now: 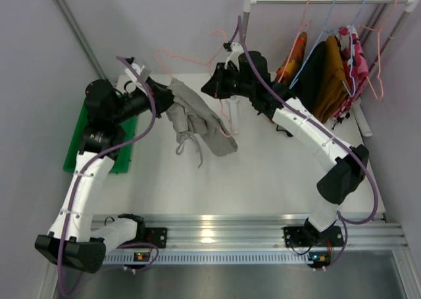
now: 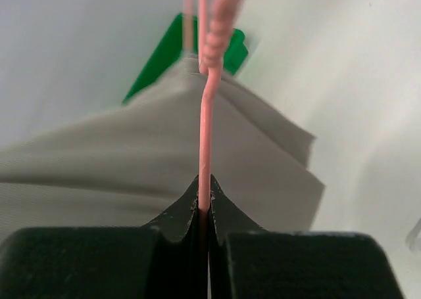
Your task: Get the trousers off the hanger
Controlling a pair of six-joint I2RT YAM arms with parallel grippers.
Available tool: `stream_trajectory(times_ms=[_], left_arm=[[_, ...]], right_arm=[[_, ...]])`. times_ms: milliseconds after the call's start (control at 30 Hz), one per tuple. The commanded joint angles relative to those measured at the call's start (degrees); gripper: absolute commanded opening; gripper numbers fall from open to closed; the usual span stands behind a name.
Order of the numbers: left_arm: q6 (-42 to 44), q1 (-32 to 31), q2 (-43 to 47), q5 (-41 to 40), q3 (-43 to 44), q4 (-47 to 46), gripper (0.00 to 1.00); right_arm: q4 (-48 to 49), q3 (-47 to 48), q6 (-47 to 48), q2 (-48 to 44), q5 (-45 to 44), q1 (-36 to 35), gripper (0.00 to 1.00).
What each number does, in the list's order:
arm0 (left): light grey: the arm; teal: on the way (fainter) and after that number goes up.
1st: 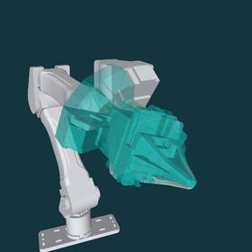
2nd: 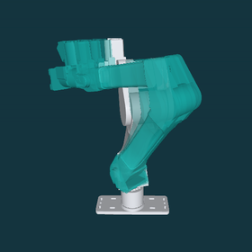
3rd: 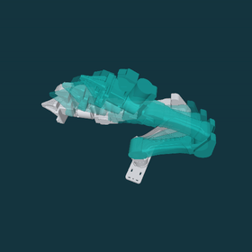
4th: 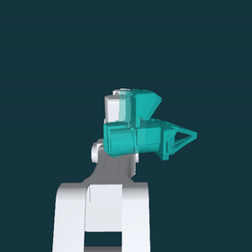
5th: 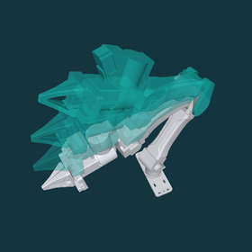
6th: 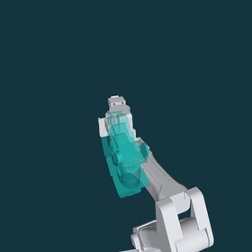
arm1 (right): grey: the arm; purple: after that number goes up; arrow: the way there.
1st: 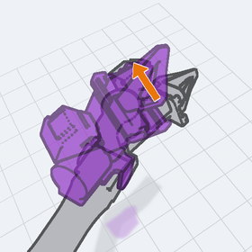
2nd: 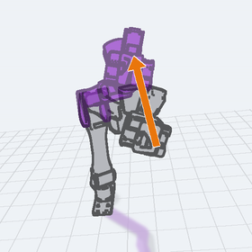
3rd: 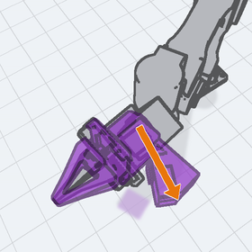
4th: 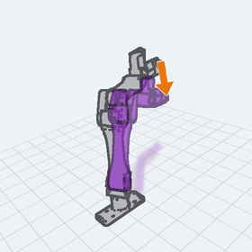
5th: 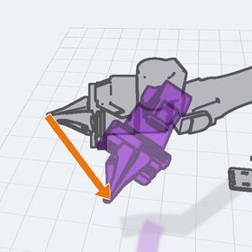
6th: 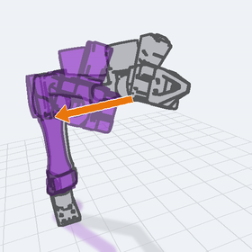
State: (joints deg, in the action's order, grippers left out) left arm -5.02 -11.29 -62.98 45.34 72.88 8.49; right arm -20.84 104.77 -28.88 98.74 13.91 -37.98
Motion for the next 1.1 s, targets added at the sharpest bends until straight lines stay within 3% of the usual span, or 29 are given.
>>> stream_trajectory(times_ms=[0, 133, 367, 567, 733, 867, 967, 1067], left_arm=[[-7.54, 0.57, 1.46, -6.74, 7.09, -6.29, 0.0], [-9.75, 0.57, 0.93, -18.93, 13.41, -2.62, 0.0], [-9.58, 0.65, 1.99, -32.05, 22.99, -0.94, 0.0], [-3.44, 0.65, 0.49, -54.02, 32.58, 4.6, 0.0], [2.81, 0.65, 4.43, -70.96, 28.03, 1.55, 0.0], [11.23, 0.65, 8.39, -80.81, 17.42, -4.17, 0.0], [14.67, 1.96, 10.33, -86.63, 10.99, -9.87, 0.0], [15.21, 4.42, 11.65, -86.65, 4.3, -12.61, 0.0]], right_arm=[[5.9, -2.81, 1.02, -3.11, -1.34, 0.8, 0.0], [7.39, -8.42, 0.93, -3.55, -0.55, 0.8, 0.0], [7.13, -13.19, 4.45, -4.69, 0.06, 0.54, 0.0], [6.87, -16.26, 7.08, -6.36, 0.94, -1.13, 0.0], [6.43, -17.76, 8.14, -8.47, 3.31, -2.45, 0.0], [4.94, -17.67, 7.88, -10.05, 6.12, -2.54, 0.0], [3.71, -17.06, 6.83, -11.46, 8.23, -2.54, 0.0], [3.17, -16.36, 4.98, -13.04, 9.73, -2.54, 0.0]])
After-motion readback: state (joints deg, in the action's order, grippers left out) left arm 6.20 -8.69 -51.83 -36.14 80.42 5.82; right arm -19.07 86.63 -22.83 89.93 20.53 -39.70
